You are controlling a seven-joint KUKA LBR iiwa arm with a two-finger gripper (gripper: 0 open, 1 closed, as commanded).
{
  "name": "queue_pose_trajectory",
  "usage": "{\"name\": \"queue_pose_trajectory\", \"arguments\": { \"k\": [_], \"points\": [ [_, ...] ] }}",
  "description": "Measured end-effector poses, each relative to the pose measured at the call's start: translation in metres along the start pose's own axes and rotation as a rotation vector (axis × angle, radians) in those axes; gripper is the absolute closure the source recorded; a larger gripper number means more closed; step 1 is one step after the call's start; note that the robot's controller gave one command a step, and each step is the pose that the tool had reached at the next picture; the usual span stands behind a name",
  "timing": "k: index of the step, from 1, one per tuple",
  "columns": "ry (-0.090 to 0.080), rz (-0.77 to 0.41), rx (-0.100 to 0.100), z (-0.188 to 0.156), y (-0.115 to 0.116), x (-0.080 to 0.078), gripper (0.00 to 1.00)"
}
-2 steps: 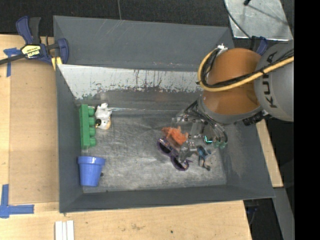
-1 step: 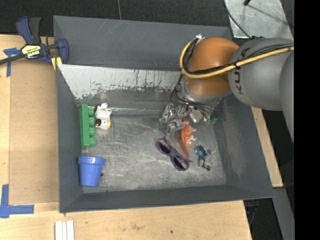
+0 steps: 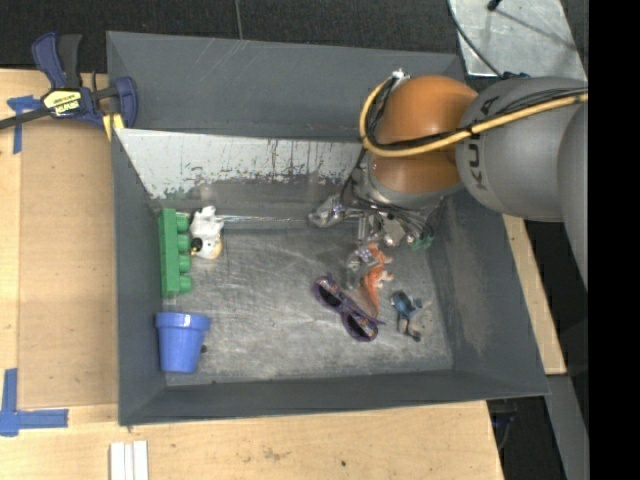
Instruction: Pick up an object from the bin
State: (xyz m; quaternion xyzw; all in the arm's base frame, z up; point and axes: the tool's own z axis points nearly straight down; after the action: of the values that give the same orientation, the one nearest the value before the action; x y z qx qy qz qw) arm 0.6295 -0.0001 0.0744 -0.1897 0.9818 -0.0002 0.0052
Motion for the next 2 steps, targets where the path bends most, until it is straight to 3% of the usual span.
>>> {"name": "queue_pose_trajectory", "arguments": {
  "k": [1,2],
  "points": [
    [0.000,0.000,0.000,0.000,0.000,0.000,0.00],
    [0.003,-0.100,-0.003,-0.006,-0.013,0.010,0.00]
  ]
}}
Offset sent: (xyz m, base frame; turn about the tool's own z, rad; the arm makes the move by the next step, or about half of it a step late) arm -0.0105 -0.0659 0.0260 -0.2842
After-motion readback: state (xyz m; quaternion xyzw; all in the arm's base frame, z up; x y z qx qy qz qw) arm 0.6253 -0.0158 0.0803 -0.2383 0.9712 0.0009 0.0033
